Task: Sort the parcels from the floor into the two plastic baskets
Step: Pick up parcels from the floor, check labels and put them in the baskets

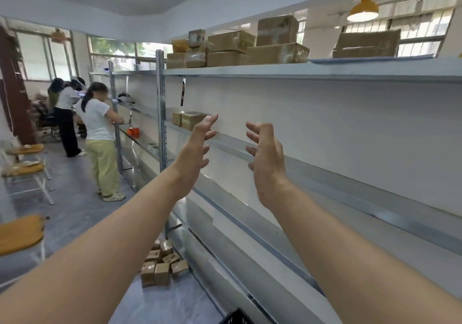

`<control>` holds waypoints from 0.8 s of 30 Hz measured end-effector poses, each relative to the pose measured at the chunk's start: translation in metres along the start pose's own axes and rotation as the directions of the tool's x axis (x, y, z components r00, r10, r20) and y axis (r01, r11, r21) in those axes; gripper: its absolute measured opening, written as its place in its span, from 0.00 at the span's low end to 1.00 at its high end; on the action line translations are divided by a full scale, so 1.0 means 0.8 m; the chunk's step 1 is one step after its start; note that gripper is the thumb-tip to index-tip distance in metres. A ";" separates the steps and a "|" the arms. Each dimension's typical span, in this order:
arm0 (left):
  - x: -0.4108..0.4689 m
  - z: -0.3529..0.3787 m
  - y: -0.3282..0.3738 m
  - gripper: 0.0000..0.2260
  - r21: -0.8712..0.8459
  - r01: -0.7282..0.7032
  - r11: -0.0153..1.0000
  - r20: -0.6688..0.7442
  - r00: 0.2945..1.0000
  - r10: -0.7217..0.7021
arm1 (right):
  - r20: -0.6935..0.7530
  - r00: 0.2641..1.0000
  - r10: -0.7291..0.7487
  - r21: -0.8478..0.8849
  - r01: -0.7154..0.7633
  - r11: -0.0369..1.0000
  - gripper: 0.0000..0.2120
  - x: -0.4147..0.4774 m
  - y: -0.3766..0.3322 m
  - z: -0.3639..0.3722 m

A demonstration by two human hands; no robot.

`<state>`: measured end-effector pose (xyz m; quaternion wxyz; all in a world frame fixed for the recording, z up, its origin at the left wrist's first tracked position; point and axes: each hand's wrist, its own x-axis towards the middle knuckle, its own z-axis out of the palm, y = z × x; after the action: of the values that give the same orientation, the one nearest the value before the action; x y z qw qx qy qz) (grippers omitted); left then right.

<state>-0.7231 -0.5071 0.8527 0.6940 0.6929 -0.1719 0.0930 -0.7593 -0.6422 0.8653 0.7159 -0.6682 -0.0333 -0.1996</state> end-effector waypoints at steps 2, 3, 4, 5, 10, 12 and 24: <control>-0.010 -0.031 0.000 0.33 -0.004 0.012 1.000 -0.043 0.999 -0.012 | 0.035 0.999 0.030 -0.007 -0.030 1.000 0.32 -0.005 0.007 0.032; -0.015 -0.045 -0.001 0.32 -0.004 0.015 1.000 -0.060 0.998 -0.015 | 0.054 0.998 0.039 -0.003 -0.039 0.999 0.32 -0.009 0.011 0.047; -0.019 -0.060 -0.003 0.32 -0.004 0.013 1.000 -0.073 0.997 -0.013 | 0.074 0.996 0.042 -0.002 -0.041 0.999 0.31 -0.012 0.016 0.061; -0.025 -0.078 -0.005 0.32 0.000 0.010 1.000 -0.088 0.996 -0.010 | 0.102 0.994 0.048 0.003 -0.048 0.999 0.30 -0.015 0.021 0.079; -0.045 -0.179 -0.020 0.34 0.012 0.059 0.998 -0.192 0.980 -0.055 | 0.191 0.977 0.097 0.036 -0.106 0.994 0.28 -0.025 0.057 0.176; -0.049 -0.224 -0.026 0.34 0.010 0.080 0.997 -0.210 0.975 -0.076 | 0.222 0.970 0.095 0.015 -0.101 0.995 0.26 -0.030 0.070 0.217; -0.010 -0.486 -0.075 0.33 0.061 0.158 0.985 -0.200 0.969 -0.143 | 0.219 0.957 0.189 0.000 -0.193 0.981 0.29 -0.013 0.139 0.475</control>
<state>-0.6662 -0.1210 0.8015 0.6855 0.7176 -0.0461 0.1140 -0.6487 -0.2677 0.7972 0.7308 -0.6786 -0.0490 -0.0548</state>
